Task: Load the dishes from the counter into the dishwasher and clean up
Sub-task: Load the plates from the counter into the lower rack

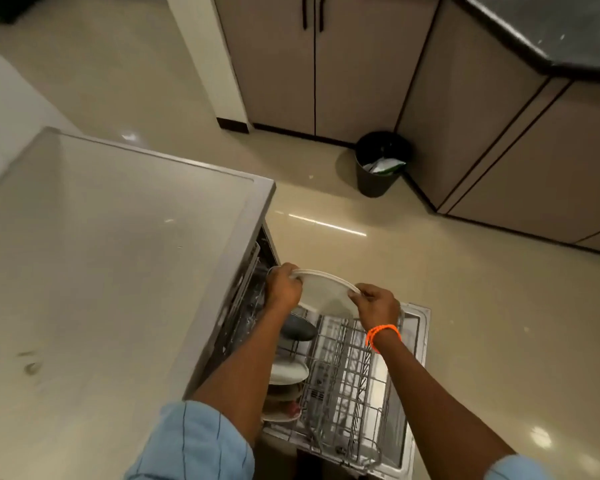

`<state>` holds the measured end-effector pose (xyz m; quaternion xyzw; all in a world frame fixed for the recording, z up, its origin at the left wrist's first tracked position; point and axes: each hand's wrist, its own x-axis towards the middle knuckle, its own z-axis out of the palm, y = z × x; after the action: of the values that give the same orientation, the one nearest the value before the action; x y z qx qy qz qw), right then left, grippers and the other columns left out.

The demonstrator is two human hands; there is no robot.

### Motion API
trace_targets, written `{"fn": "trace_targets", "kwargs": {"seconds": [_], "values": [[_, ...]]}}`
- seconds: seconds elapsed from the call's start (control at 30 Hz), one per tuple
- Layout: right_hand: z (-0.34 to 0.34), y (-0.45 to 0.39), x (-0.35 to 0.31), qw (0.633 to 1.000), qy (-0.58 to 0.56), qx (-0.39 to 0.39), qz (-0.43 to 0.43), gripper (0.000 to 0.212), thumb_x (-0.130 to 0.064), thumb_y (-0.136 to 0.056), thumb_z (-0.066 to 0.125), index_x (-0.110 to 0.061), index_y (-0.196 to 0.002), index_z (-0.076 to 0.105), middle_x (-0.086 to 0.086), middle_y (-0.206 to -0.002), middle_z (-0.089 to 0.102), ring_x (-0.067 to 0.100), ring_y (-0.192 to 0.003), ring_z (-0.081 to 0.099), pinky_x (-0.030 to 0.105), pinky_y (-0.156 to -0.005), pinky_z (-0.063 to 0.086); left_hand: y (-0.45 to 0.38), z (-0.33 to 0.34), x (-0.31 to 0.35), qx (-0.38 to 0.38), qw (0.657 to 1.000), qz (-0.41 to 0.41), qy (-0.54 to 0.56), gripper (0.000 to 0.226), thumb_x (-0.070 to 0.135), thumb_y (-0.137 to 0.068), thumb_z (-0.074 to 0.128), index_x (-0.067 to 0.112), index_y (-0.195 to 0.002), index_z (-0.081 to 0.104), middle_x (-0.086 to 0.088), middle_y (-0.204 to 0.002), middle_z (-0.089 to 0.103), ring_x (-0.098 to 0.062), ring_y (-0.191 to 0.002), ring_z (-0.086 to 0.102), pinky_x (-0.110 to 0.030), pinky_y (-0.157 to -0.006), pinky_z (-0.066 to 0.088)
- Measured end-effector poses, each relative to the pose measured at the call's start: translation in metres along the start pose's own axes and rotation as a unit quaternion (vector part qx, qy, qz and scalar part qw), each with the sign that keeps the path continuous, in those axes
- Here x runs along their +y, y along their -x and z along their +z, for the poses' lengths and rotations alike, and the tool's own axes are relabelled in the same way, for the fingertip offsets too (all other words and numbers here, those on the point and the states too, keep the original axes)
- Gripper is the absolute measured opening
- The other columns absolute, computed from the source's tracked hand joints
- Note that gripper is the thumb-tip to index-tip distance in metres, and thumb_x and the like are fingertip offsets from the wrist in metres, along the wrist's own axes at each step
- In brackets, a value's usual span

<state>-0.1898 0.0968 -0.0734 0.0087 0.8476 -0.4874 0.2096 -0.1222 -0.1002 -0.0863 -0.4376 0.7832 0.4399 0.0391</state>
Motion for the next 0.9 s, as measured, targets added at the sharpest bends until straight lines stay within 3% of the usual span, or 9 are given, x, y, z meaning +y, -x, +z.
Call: {"fn": "trace_targets", "kwargs": {"seconds": [0.07,0.17,0.23,0.33,0.5,0.7,0.9], "values": [[0.023,-0.021,0.014,1.0,0.011,-0.002,-0.003,0.022,-0.017,-0.079,0.081,-0.009,-0.1,0.079,0.008,-0.1,0.076,0.02,-0.094,0.068,0.024,-0.086,0.049,-0.025,0.017,-0.013,0.018,1.0,-0.016,0.008,0.023,0.011,-0.095,0.059,0.019,-0.113,0.072,-0.007,-0.117,0.067,-0.026,-0.103,0.065,-0.026,-0.069,0.052],[0.054,-0.049,0.036,0.999,0.035,-0.017,-0.006,0.024,-0.019,-0.08,0.08,-0.011,-0.102,0.079,0.01,-0.104,0.075,0.023,-0.1,0.068,0.023,-0.087,0.047,-0.054,0.032,-0.036,0.034,0.998,-0.039,0.025,0.034,0.006,-0.099,0.055,0.018,-0.128,0.067,-0.009,-0.126,0.067,-0.026,-0.107,0.064,-0.031,-0.081,0.055],[0.075,-0.064,0.053,0.998,0.049,-0.032,0.004,0.026,-0.023,-0.081,0.079,-0.014,-0.105,0.078,0.009,-0.106,0.075,0.023,-0.102,0.068,0.029,-0.092,0.051,-0.072,0.043,-0.059,0.031,0.998,-0.046,0.036,0.038,0.001,-0.1,0.053,0.016,-0.134,0.064,-0.011,-0.127,0.066,-0.023,-0.104,0.062,-0.029,-0.079,0.051],[0.104,-0.077,0.076,0.997,0.056,-0.053,0.017,0.026,-0.022,-0.081,0.079,-0.014,-0.105,0.078,0.008,-0.105,0.076,0.023,-0.102,0.068,0.034,-0.093,0.053,-0.09,0.055,-0.095,0.033,0.996,-0.073,0.041,0.043,0.003,-0.101,0.051,0.016,-0.142,0.059,-0.011,-0.136,0.062,-0.026,-0.113,0.061,-0.027,-0.084,0.046],[0.143,-0.086,0.112,0.996,0.069,-0.062,0.02,0.024,-0.022,-0.083,0.078,-0.016,-0.107,0.078,0.006,-0.108,0.075,0.021,-0.103,0.068,0.027,-0.091,0.05,-0.116,0.075,-0.134,0.037,0.993,-0.102,0.037,0.042,0.005,-0.102,0.051,0.015,-0.143,0.057,-0.014,-0.141,0.059,-0.031,-0.122,0.059,-0.03,-0.088,0.048],[0.17,-0.096,0.145,0.994,0.083,-0.07,0.025,0.024,-0.026,-0.084,0.076,-0.018,-0.106,0.078,0.004,-0.109,0.075,0.02,-0.103,0.068,0.028,-0.091,0.052,-0.133,0.094,-0.162,0.042,0.993,-0.106,-0.006,0.037,0.006,-0.103,0.05,0.013,-0.137,0.062,-0.018,-0.136,0.061,-0.035,-0.121,0.059,-0.038,-0.095,0.051],[0.188,-0.097,0.162,0.992,0.089,-0.084,0.021,0.024,-0.025,-0.084,0.076,-0.016,-0.107,0.078,0.006,-0.107,0.075,0.022,-0.101,0.069,0.035,-0.094,0.055,-0.14,0.102,-0.176,0.054,0.994,-0.096,-0.015,0.031,0.003,-0.102,0.05,0.011,-0.125,0.069,-0.017,-0.13,0.064,-0.033,-0.115,0.062,-0.022,-0.072,0.048]]}}
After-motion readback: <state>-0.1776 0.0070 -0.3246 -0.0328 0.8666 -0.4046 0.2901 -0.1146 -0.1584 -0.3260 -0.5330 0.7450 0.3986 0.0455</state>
